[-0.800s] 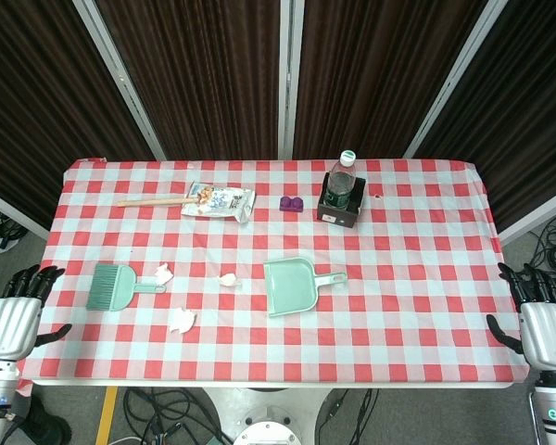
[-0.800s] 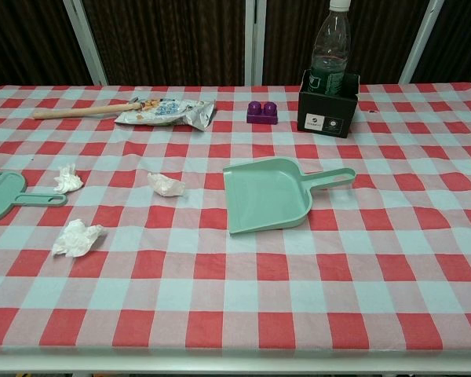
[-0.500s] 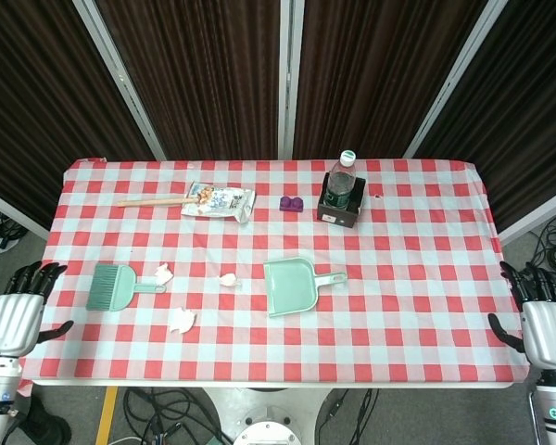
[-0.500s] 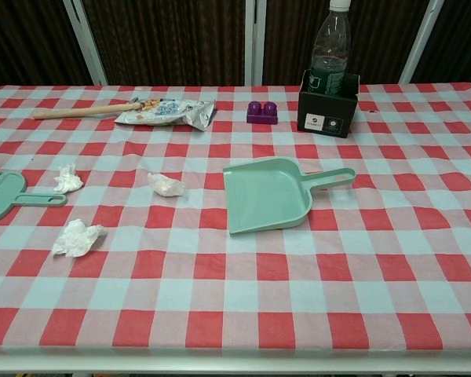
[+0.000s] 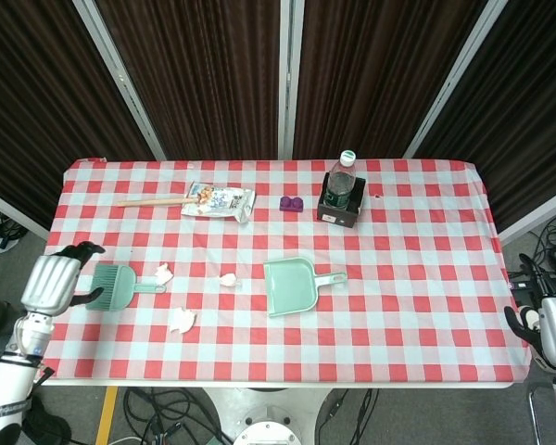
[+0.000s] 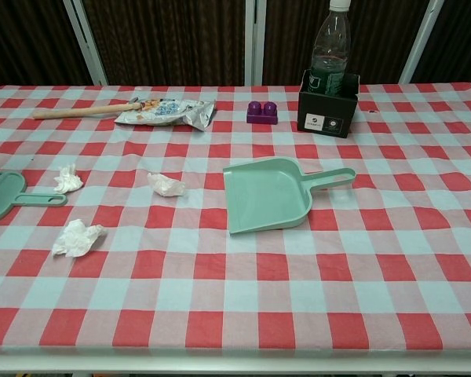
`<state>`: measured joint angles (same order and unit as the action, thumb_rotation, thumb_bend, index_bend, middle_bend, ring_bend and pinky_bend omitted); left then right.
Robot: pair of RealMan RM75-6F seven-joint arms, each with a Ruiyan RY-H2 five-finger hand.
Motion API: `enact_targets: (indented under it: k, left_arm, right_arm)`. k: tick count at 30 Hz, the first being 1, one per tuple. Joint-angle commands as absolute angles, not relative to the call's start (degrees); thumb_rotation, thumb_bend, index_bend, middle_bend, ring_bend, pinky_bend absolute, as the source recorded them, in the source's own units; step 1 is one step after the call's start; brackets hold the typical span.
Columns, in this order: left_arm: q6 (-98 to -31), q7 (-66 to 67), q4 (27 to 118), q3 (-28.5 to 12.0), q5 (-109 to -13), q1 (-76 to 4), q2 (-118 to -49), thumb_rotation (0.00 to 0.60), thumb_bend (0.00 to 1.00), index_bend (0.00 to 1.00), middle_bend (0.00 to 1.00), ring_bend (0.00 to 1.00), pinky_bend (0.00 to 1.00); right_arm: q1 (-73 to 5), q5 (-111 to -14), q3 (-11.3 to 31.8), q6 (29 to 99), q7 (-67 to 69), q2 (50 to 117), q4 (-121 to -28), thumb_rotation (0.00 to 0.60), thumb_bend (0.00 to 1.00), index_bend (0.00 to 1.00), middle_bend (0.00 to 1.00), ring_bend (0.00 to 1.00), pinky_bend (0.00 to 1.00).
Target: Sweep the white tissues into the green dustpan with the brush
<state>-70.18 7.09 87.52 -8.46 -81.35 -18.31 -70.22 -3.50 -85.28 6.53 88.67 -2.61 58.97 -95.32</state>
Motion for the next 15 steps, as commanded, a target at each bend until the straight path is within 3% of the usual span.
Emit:
enact_targets:
  k: [1,6,15]
  left_arm:
    - [-63.83,9.18,84.74,-9.61,-77.79,-22.92,-73.61,0.600,0.18,0.40,0.41,0.56,0.81]
    - [-58.97,13.72,81.65,-9.40,-73.36,-26.01,-78.46,0.600,0.18,0.43,0.45,0.69,0.87]
    - [-55.55,23.94,79.13,-7.31,-66.66,-28.42,-84.54,0.600,0.19,0.43,0.45,0.74,0.89]
  right_arm:
    - [-3.44,-85.27,6.47,88.64,-2.57,58.87,-95.37,0.600,0.23,0.10,0.24,0.06,0.11]
    - [-3.25,-84.77,6.22,88.24,-2.57,58.85,-95.41,0.600,0.23,0.10,0.24,0.06,0.11]
    - [-3.23,-84.15,6.11,87.68,-3.02,58.92,-95.74,0.600,0.23,0.10,0.24,0.06,0.12]
